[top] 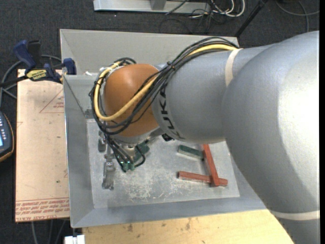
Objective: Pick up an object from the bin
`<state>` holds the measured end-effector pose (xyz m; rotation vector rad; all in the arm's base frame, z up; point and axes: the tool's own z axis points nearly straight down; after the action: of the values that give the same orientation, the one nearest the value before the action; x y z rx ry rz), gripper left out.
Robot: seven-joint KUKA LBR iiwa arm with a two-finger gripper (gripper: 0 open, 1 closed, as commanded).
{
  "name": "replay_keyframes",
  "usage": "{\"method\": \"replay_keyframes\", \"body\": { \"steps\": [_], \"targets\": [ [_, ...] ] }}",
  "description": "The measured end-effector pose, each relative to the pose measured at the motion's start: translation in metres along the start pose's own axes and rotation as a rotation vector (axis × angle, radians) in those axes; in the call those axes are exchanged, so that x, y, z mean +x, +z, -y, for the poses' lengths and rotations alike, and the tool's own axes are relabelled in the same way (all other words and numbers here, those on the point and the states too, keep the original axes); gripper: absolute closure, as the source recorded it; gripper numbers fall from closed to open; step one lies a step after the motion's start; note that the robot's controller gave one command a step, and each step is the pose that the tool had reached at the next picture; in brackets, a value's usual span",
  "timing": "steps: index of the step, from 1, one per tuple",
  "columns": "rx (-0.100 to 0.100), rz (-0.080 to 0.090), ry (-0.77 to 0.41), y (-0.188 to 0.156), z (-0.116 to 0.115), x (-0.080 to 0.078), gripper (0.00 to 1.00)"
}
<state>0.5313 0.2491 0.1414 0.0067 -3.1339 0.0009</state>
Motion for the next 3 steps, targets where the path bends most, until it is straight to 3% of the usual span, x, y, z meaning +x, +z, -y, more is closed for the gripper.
{"method": "replay_keyframes", "body": {
  "steps": [1,2,3],
  "targets": [
    [0.003,-0.001,0.030,0.076,0.047,0.022,0.00],
    [-0.003,0.012,0.163,0.071,0.083,0.040,0.00],
    [0.002,0.018,0.049,-0.032,0.192,-0.004,0.00]
  ]
}}
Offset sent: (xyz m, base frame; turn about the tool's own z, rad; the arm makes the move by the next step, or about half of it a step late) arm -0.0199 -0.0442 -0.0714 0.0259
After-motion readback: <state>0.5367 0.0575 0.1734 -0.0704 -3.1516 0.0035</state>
